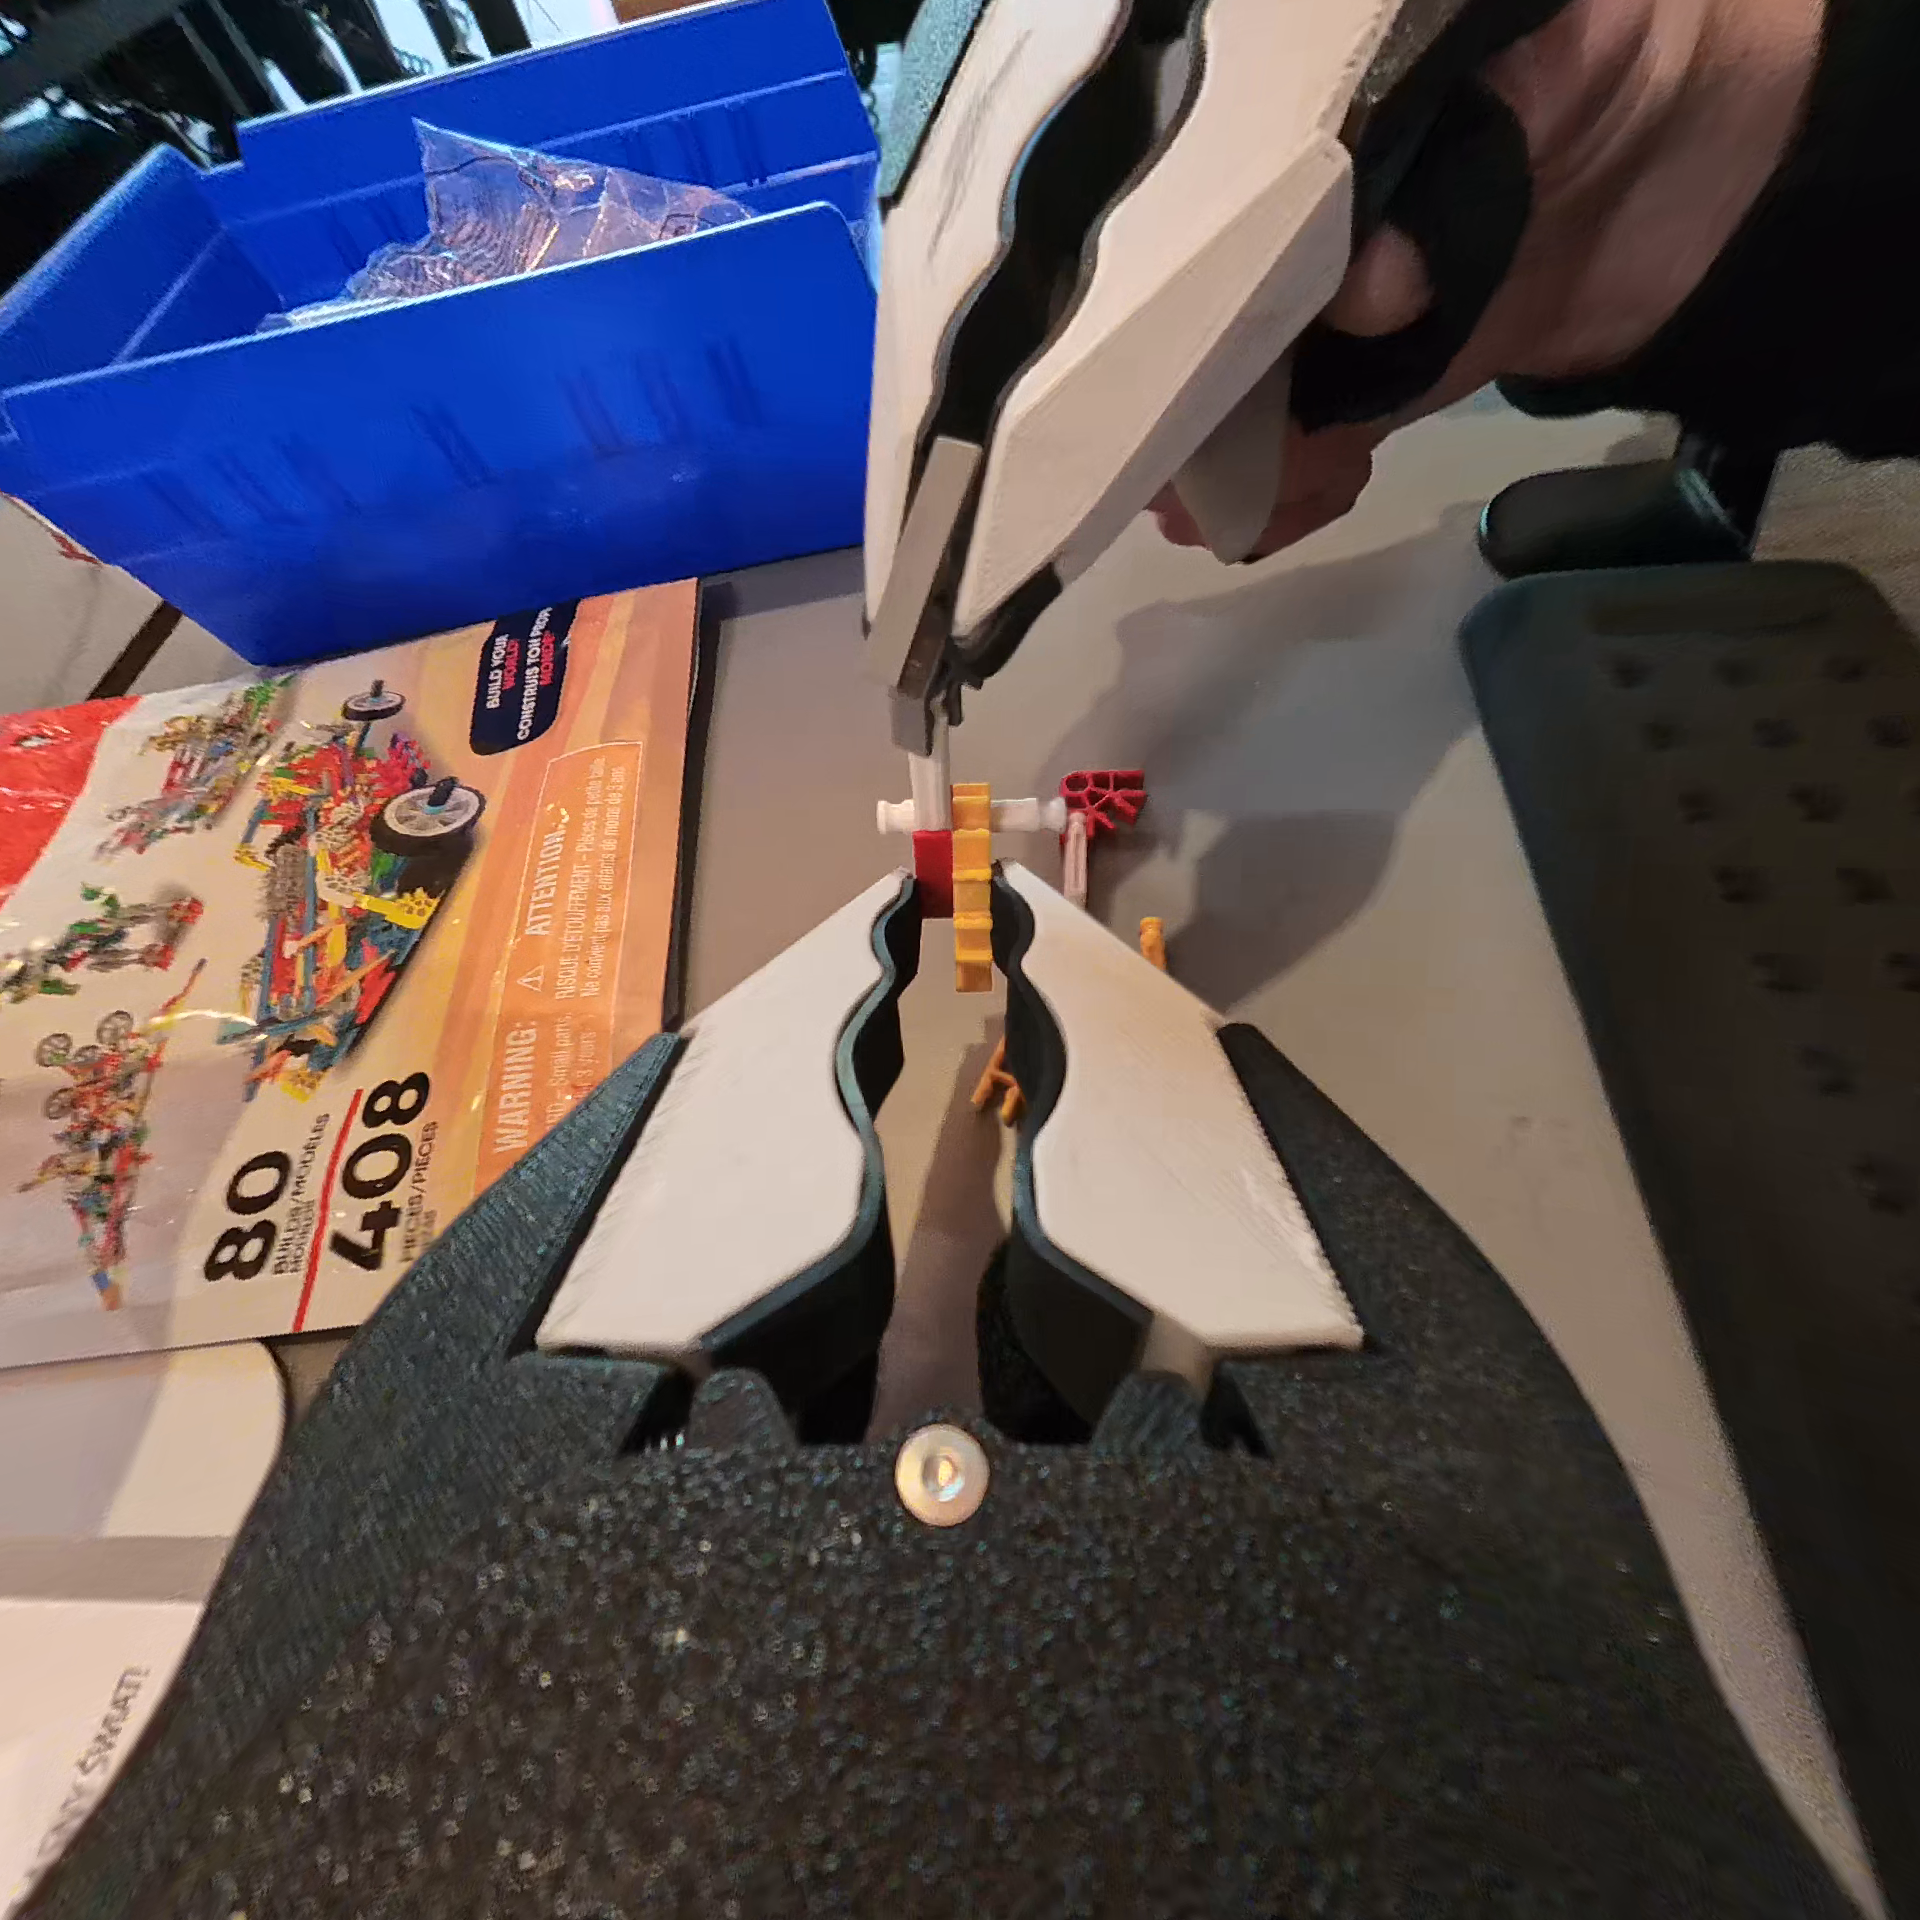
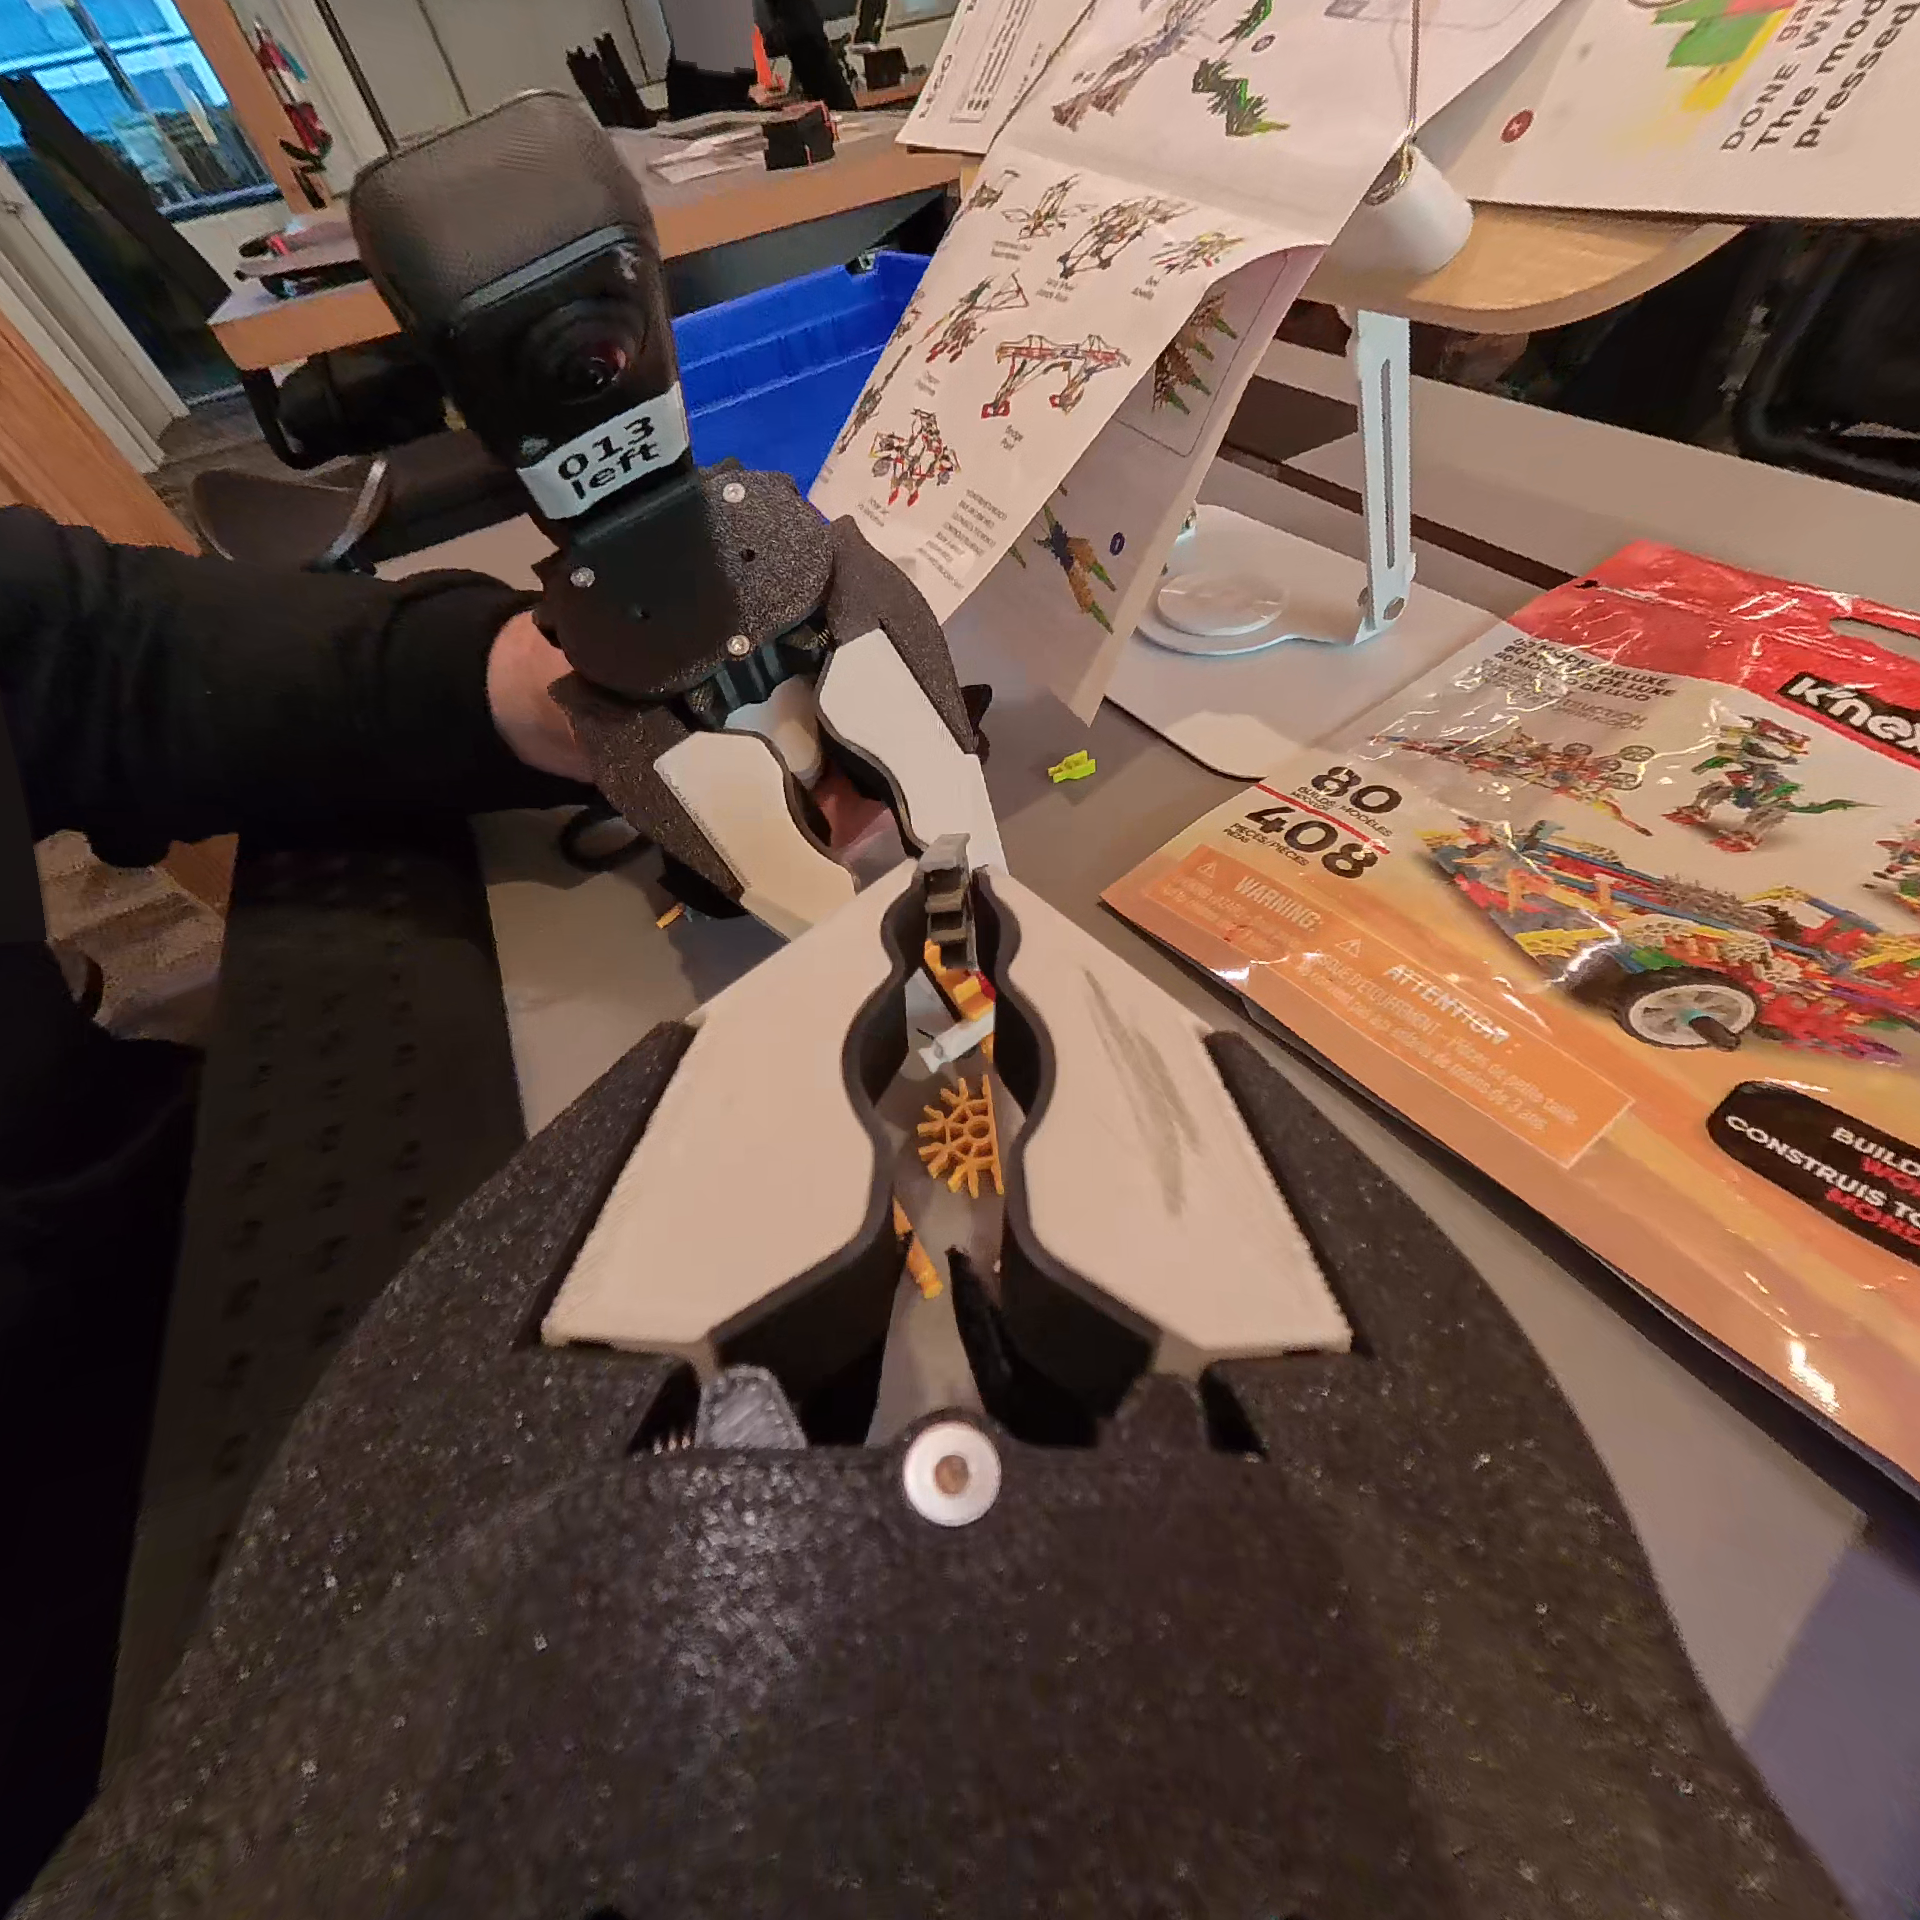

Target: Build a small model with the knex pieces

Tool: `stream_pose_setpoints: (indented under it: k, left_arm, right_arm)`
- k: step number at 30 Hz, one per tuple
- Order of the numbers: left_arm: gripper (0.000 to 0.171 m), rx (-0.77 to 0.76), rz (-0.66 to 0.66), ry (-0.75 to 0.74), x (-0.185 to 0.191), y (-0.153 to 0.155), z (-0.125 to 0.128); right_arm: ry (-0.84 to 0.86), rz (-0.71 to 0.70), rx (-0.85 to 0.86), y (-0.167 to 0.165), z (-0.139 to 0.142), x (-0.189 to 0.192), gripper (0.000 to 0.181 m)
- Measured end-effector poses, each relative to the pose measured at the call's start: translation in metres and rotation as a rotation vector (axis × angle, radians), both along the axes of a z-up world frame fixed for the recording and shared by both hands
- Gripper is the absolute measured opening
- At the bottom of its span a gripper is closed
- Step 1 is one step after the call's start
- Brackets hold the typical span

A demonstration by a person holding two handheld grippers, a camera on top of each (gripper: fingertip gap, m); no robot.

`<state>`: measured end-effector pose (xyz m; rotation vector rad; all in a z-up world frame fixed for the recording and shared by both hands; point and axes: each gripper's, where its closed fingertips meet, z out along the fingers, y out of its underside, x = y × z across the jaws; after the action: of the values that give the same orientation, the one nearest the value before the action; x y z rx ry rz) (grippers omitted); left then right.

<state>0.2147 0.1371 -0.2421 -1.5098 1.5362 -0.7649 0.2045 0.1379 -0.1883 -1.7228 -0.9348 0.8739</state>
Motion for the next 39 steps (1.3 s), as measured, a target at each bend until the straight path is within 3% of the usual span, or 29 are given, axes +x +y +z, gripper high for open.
stream_pose_setpoints:
  k: [15,23,30,34,39]
  left_arm:
    - [0.012,0.277,0.047,0.105,-0.002,0.014,-0.016]
    - [0.012,0.402,0.051,0.126,-0.001,0.017,-0.016]
    - [0.012,0.364,0.065,0.114,-0.002,0.02,-0.015]
    - [0.012,0.35,0.06,0.116,-0.002,0.019,-0.015]
    - [0.012,0.319,0.056,0.131,-0.003,0.018,-0.02]
  right_arm:
    - [0.147,-0.032,-0.139,0.002,-0.015,0.0,0.007]
    - [0.275,-0.037,-0.294,0.006,-0.014,0.001,0.007]
    - [0.041,-0.028,-0.065,0.0,-0.023,0.0,0.02]
    - [0.028,-0.039,0.003,0.002,-0.02,0.001,0.013]
    - [-0.137,-0.068,0.177,0.004,-0.025,0.003,0.015]
